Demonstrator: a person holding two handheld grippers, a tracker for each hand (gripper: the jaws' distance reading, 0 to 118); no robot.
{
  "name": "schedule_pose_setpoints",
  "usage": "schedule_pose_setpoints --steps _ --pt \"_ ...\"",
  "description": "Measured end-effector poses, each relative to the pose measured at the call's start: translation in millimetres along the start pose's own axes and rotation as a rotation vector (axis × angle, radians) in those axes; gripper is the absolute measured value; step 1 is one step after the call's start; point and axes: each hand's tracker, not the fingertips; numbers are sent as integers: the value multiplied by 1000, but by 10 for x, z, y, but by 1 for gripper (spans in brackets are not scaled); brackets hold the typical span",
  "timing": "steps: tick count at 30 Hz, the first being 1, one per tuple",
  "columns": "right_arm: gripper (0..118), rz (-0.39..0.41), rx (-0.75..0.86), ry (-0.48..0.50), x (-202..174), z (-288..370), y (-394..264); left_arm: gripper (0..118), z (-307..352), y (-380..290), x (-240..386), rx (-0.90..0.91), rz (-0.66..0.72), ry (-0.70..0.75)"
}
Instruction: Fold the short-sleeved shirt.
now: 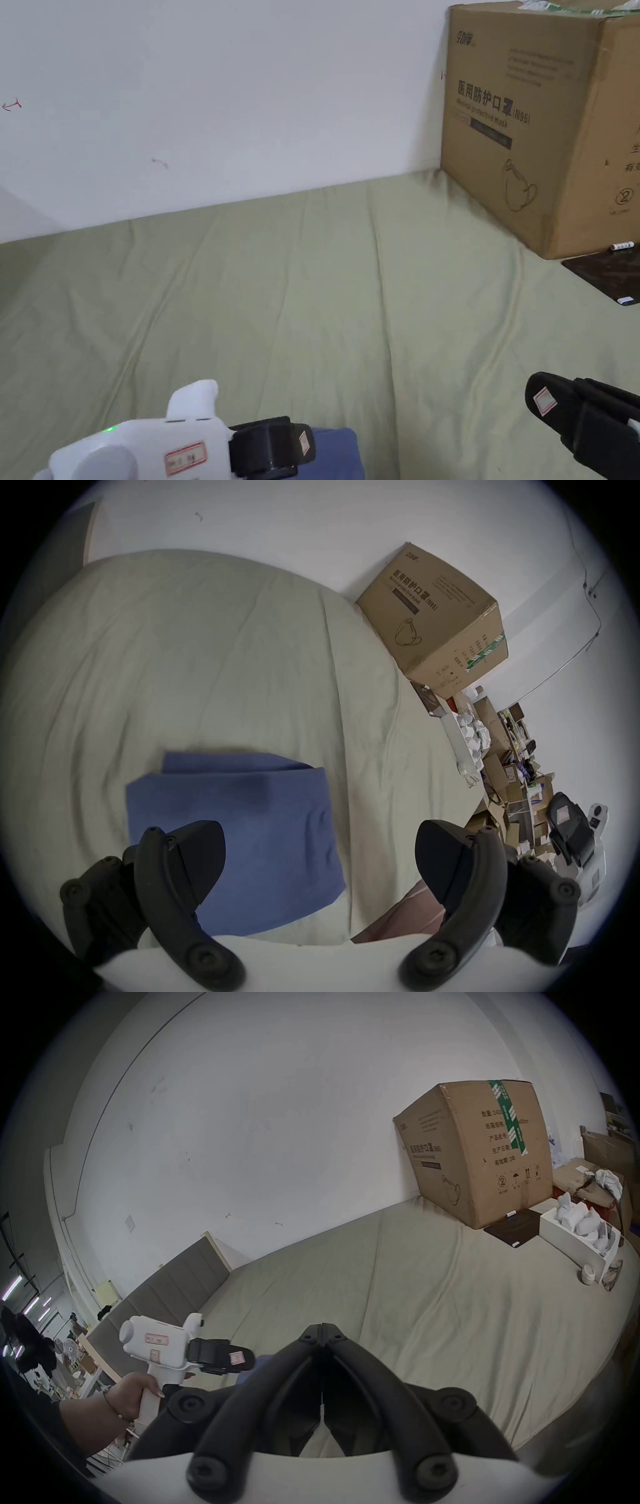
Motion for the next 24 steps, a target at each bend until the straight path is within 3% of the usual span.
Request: schedule_pose_setpoints --steps 1,2,3,5,6,11,14,18,20,24 --pt "0 -5 1 -3 15 -11 3 112 19 -29 21 23 -24 -33" --pt "0 -10 0 -5 28 -23 0 104 -2 -52 44 7 -39 -20" --pt "0 -15 -2 -7 35 -34 -2 86 -74 -76 83 -20 -59 7" --pt "0 -23 -8 -12 36 -39 -12 16 -259 -151 135 -53 -91 20" --pt "0 -25 -10 -13 36 -38 -23 6 -388 -179 148 -92 -87 -13" --pt "0 -8 -37 -27 2 8 -71 1 -1118 -345 222 -241 -127 -36" --pt "0 11 -50 -44 -20 50 -73 1 -1494 -476 251 -319 -215 87" --pt "0 14 -62 -53 -41 59 -80 1 -1510 -425 163 -307 -89 3" --pt "0 6 -67 -38 -75 37 -84 1 -1262 -362 191 -239 -45 -53" --pt "0 26 -67 11 -251 -55 44 1 -194 -180 428 123 -228 -26"
